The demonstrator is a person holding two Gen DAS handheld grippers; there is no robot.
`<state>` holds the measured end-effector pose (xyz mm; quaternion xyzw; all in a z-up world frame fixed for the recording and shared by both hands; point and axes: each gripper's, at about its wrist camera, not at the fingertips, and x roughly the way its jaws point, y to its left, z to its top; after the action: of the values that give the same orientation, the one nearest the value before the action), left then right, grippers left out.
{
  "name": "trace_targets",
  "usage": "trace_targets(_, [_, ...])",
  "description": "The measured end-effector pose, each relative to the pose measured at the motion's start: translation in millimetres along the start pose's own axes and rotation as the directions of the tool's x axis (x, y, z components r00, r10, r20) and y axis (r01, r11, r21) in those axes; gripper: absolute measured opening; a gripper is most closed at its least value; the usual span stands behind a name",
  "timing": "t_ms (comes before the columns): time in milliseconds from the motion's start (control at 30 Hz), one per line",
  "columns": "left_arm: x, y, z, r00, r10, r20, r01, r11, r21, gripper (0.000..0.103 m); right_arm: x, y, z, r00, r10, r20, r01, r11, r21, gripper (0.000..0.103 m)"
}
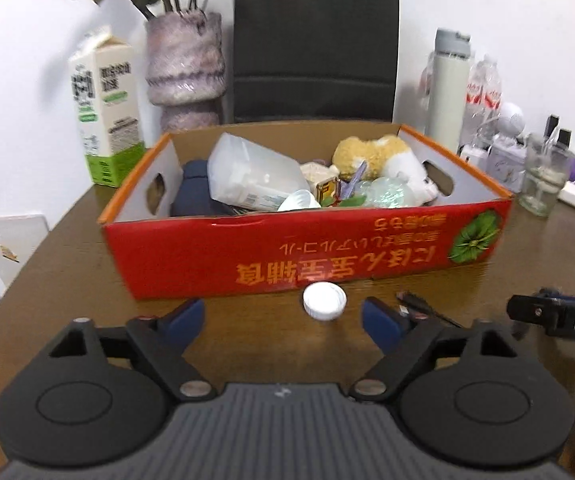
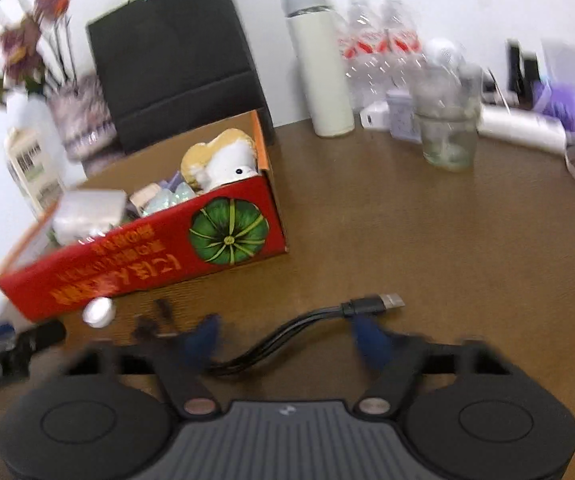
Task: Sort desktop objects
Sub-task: 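Grasp the white tin with left tool while right tool grasps the black cable, then drop the tin into the box with left tool while right tool drops the cable in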
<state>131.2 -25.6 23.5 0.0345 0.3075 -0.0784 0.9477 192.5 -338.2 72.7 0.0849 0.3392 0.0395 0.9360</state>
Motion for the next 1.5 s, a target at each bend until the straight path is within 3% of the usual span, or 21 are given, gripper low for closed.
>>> trace_targets(67, [15, 1, 1, 1.0, -0.019, -0.01, 0.019, 1.0, -0.003, 0.084, 11, 17, -3, 0.999, -0.033, 0.03, 0.037, 0.99, -0.135, 0.037])
trace_targets(100, [21, 0, 2, 0.999, -0.028, -0.016, 0.028, 1.0, -0.003, 0.084, 14, 24, -4, 0.999, -0.031, 0.039, 0.037, 0.981, -0.189, 0.029])
trace_targets(133, [24, 0, 3, 0.999, -0.032, -0.017, 0.032, 0.999, 0.001, 0.084, 15, 27, -3, 0.999, -0.005, 0.033, 0.012, 0.978, -0.209, 0.02])
trace_targets(267, [37, -9, 4, 0.999, -0.047, -0.023, 0.048, 0.998, 0.037, 0.08, 19, 40, -4, 0.999, 0.041, 0.022, -0.033, 0.956, -0.292, 0.009])
trace_targets(367, [41, -11, 2, 0.999, -0.028, -0.029, 0.029, 0.999, 0.037, 0.055, 16, 40, -7, 0.995, 0.095, 0.011, -0.089, 0.957, -0.275, 0.005])
trace_targets(400, [39, -11, 1, 0.999, -0.044, -0.024, 0.046, 0.998, 0.049, 0.03, 14, 37, -8, 0.991, 0.133, 0.008, -0.127, 0.962, -0.243, 0.005])
trace_targets(500, [28, -11, -4, 0.995, -0.085, -0.045, 0.088, 0.994, 0.062, 0.029, 2, 33, -8, 0.982, 0.184, 0.036, -0.174, 0.965, -0.197, 0.004])
trace_targets(600, [9, -11, -13, 0.997, -0.077, -0.03, 0.079, 0.994, 0.076, 0.029, -17, 32, -8, 0.97, 0.224, 0.094, -0.205, 0.962, -0.182, 0.004])
trace_targets(800, [-60, 1, -12, 0.987, -0.141, 0.08, 0.14, 0.99, 0.015, 0.029, -69, 25, 0, 0.942, 0.281, 0.182, -0.261, 0.957, -0.127, 0.004])
trace_targets(967, [-92, 8, 40, 0.965, -0.211, 0.155, 0.208, 0.978, 0.036, 0.029, -117, 28, 36, 0.898, 0.337, 0.282, -0.296, 0.938, -0.179, 0.004])
trace_targets(1100, [-88, 13, 95, 0.968, -0.157, 0.193, 0.147, 0.987, 0.063, 0.029, -130, 46, 95, 0.874, 0.307, 0.377, -0.204, 0.935, -0.289, 0.004])
trace_targets(1167, [-73, 25, 120, 0.979, -0.112, 0.172, 0.106, 0.994, 0.041, 0.029, -119, 60, 123, 0.878, 0.246, 0.411, -0.098, 0.933, -0.347, 0.004])
trace_targets(1267, [-35, 47, 140, 0.995, -0.065, 0.079, 0.063, 0.998, 0.019, 0.029, -80, 79, 156, 0.894, 0.175, 0.412, 0.031, 0.894, -0.446, 0.004])
trace_targets(1400, [21, 72, 138, 0.998, 0.018, -0.056, -0.018, 1.0, 0.005, 0.029, -12, 92, 177, 0.935, 0.143, 0.324, 0.069, 0.824, -0.562, 0.004])
trace_targets(1500, [55, 81, 125, 0.993, 0.04, -0.115, -0.04, 0.999, 0.009, 0.029, 42, 97, 179, 0.972, 0.114, 0.203, 0.037, 0.786, -0.617, 0.004])
